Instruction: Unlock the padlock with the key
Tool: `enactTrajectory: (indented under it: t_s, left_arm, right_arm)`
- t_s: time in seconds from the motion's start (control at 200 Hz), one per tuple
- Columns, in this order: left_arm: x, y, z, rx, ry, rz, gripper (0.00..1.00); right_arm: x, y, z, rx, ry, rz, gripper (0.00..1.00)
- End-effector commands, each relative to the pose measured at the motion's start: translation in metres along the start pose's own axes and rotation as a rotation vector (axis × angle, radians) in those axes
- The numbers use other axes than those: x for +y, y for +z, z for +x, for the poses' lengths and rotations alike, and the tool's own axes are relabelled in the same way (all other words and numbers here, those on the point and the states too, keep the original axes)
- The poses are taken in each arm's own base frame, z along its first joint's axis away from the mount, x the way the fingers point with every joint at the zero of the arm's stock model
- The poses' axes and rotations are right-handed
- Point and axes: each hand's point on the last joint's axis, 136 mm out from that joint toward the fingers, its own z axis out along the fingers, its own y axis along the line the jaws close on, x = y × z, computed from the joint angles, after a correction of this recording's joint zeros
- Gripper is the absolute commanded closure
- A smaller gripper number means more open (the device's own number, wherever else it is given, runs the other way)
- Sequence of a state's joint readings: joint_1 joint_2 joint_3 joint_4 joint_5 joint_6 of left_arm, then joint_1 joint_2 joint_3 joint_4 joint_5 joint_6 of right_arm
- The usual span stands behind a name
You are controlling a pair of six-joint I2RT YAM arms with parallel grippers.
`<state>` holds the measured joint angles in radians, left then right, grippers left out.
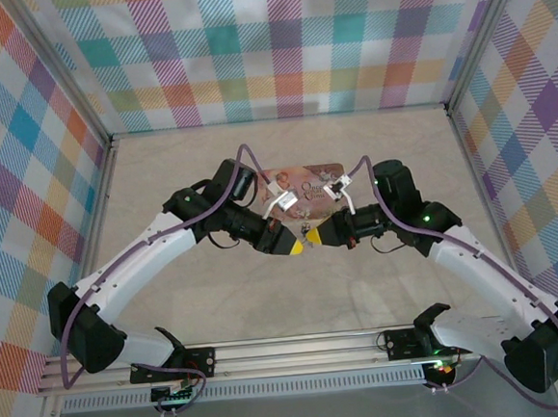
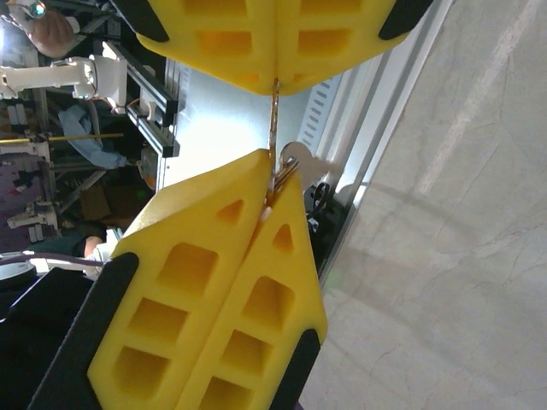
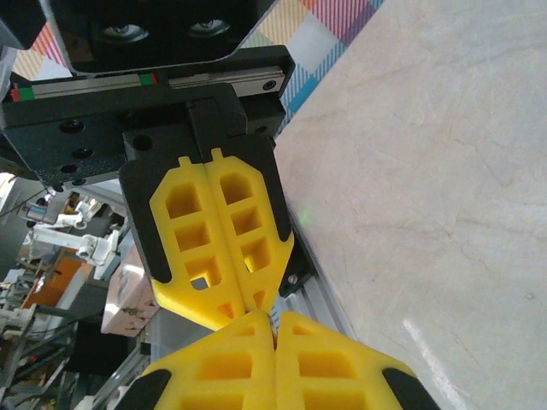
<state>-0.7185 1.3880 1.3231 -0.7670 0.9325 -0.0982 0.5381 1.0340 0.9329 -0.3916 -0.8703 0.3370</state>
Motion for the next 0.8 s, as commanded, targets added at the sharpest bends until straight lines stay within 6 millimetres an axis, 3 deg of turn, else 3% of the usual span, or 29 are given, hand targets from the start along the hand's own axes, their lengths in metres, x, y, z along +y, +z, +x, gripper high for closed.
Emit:
enactTrajectory:
  t_s: [0.0, 0.115, 0.345, 0.49, 0.685, 0.795]
  left_arm:
    - [-0.010, -0.013, -0.010, -0.086, 0.047, -0.013, 0.85]
    - [-0.003, -0.031, -0.024, -0.208, 0.033, -0.081, 0.52]
    - [0.023, -0.070, -0.064, -0.570, -0.105, -0.119, 0.16]
    - [0.029, -0.076, -0.082, -0.695, -0.149, -0.078, 0.14]
    - [0.017, -0.078, -0.100, -0.789, -0.134, 0.061, 0.17]
    - [0.010, -0.072, -0.104, -0.792, -0.115, 0.099, 0.23]
  right_arm:
    - [0.004, -0.004, -0.001, -0.038, -0.034, 0.016, 0.99]
    - [0.000, -0.008, -0.008, -0.097, -0.040, 0.059, 1.00]
    - [-0.021, -0.014, -0.033, -0.266, -0.008, 0.163, 1.00]
    - [-0.029, -0.016, -0.051, -0.378, 0.016, 0.168, 1.00]
    - [-0.027, -0.019, -0.070, -0.503, 0.048, 0.104, 1.00]
    - [-0.026, -0.019, -0.075, -0.540, 0.065, 0.070, 1.00]
